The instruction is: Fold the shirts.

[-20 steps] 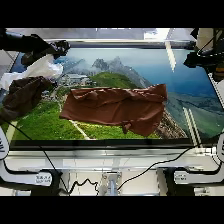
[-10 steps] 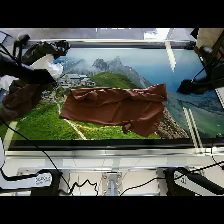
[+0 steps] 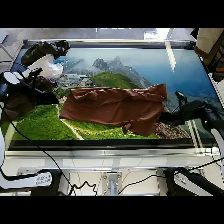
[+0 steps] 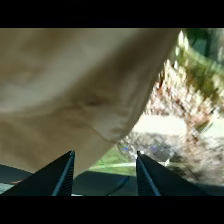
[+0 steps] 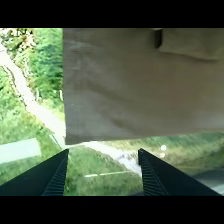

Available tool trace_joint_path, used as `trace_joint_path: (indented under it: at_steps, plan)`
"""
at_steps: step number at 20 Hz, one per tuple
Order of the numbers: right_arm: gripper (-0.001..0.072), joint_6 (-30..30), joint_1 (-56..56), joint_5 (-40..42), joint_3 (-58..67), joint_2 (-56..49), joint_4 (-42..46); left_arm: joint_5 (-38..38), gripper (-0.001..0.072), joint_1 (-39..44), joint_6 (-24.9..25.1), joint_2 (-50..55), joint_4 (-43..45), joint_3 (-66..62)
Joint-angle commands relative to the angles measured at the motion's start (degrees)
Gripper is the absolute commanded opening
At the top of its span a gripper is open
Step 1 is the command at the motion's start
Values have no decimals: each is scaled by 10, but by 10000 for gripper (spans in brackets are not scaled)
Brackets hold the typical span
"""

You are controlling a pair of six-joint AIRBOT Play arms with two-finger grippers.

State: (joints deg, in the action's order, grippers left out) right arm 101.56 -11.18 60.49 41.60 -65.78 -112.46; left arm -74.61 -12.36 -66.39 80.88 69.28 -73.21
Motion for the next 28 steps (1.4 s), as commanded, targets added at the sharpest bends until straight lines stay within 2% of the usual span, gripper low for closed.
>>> trace_joint_path:
  at_steps: [1, 7, 15, 17, 19, 20, 21, 22, 24, 26, 28]
  plan:
    - [447, -11, -1, -73, -76, 0, -42, 18, 486, -2, 4, 8, 7, 13]
    - [437, -58, 0, -101, -87, -25, -53, 37, 486, -2, 4, 11, 7, 13]
    - [432, -57, 0, -166, -87, -101, -112, 34, 485, -2, 2, 18, 8, 13]
    - [330, -55, 0, -163, -87, -107, -106, 29, 484, -2, 2, 19, 16, 13]
    - [301, -40, 0, -156, -87, -107, -104, 25, 482, -2, 2, 19, 26, 13]
    - [213, -31, 0, -150, -87, -107, -104, 21, 455, -2, 0, 19, 26, 13]
    - [123, -24, 0, -145, -87, -107, -104, 19, 392, -2, 0, 19, 23, 14]
    - [68, -23, 0, -145, -87, -107, -103, 14, 365, -2, 0, 20, 16, 16]
    - [31, -23, 0, -146, -87, -107, -103, 3, 379, -2, -3, 24, 6, 16]
    - [31, -10, 0, -144, -87, -107, -104, -11, 497, -2, -18, 40, -9, 16]
    - [31, -8, 0, -140, -87, -107, -104, -27, 512, -2, -20, 68, -35, 16]
